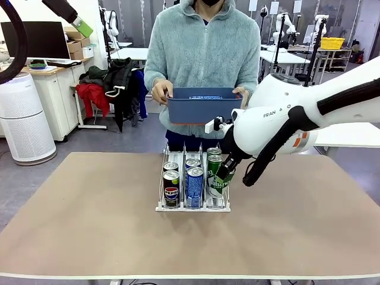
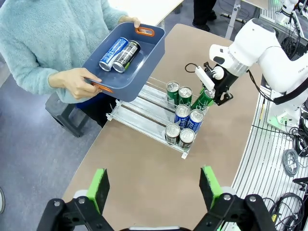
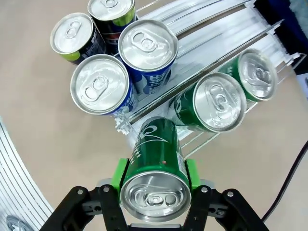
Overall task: Fill the beverage cans into the dispenser.
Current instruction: Place the picked Sprite in the line of the Automatic Can Dispenser with the same cans.
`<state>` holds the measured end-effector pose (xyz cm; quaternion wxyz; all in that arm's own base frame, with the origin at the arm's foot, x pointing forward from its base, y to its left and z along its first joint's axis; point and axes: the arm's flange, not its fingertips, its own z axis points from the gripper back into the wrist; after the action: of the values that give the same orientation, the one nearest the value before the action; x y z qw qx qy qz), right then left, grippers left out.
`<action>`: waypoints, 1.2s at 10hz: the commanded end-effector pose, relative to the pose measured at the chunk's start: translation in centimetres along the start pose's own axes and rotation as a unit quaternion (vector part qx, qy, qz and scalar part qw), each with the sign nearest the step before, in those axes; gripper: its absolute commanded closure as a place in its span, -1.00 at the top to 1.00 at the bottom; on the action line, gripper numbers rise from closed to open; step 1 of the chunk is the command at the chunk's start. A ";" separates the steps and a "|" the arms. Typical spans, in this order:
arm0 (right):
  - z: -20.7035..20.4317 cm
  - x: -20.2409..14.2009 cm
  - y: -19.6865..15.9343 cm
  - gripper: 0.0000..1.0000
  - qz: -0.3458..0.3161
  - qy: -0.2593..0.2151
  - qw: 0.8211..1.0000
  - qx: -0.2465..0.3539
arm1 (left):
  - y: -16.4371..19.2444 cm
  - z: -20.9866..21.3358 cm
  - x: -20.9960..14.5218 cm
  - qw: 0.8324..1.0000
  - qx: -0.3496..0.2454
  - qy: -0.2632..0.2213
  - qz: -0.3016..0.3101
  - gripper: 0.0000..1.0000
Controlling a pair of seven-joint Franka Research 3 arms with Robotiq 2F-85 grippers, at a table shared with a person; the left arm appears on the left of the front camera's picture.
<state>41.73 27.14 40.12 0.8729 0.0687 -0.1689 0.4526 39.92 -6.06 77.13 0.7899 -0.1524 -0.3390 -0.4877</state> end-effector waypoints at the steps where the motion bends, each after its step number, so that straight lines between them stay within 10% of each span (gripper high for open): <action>1: -0.5 1.3 -1.3 0.16 0.014 0.016 1.000 0.006 | -0.1 0.1 -0.1 1.000 0.000 0.000 0.001 1.00; 5: -1.7 2.2 -1.5 0.16 0.024 0.065 0.997 0.046 | -0.1 0.1 -0.1 1.000 0.000 0.000 0.001 1.00; 8: -0.3 2.2 -1.3 0.93 0.020 0.046 0.998 0.047 | -0.1 0.1 -0.1 1.000 0.000 0.000 0.001 1.00; 12: 2.2 2.1 -0.6 1.00 0.010 0.027 0.999 0.030 | -0.1 0.1 -0.1 1.000 0.000 0.000 0.001 1.00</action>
<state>43.61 28.31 42.87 0.8673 0.0779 -0.1325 0.4735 39.92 -6.07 77.13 0.7899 -0.1524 -0.3390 -0.4877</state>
